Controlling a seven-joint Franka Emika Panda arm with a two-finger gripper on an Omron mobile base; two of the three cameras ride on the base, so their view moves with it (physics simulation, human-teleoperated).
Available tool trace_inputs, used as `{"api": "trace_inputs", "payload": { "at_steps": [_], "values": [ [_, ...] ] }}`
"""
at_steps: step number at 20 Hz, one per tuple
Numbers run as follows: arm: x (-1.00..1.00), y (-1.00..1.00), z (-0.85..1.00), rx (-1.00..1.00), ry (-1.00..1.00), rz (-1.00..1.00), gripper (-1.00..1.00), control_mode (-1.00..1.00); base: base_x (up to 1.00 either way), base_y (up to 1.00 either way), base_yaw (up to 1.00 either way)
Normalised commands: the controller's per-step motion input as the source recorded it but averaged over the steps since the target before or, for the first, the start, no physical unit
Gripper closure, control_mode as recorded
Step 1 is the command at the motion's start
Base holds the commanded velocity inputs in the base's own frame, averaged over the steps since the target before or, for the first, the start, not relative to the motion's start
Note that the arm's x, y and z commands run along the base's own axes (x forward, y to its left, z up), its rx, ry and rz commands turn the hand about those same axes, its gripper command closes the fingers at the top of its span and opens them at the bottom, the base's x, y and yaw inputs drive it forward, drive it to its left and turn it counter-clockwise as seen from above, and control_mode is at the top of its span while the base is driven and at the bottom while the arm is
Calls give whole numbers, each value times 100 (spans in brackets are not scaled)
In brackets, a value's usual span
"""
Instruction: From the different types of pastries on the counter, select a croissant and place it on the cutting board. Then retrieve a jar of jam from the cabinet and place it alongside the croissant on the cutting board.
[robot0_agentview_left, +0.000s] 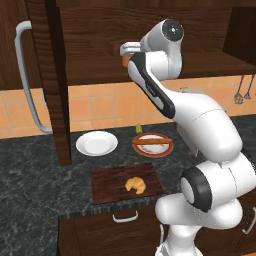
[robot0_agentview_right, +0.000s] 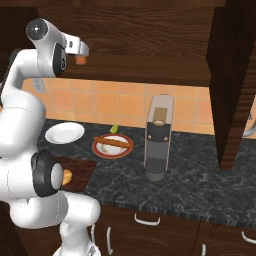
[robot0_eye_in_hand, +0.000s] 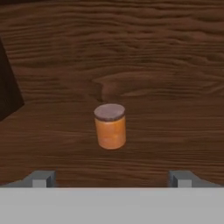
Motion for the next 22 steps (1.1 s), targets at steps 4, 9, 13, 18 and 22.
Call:
{"api": "trace_inputs", "payload": {
  "at_steps": [4, 9, 13, 18, 22],
  "values": [
    [33, 8, -4, 0, 2, 0, -100, -100, 0, 0, 0],
    [25, 0, -7, 0, 1, 0, -100, -100, 0, 0, 0],
    [29, 4, -7, 0, 0, 0, -100, -100, 0, 0, 0],
    [22, 2, -12, 0, 0, 0, -100, -100, 0, 0, 0],
    [24, 1, -14, 0, 1, 0, -100, -100, 0, 0, 0]
  ]
}}
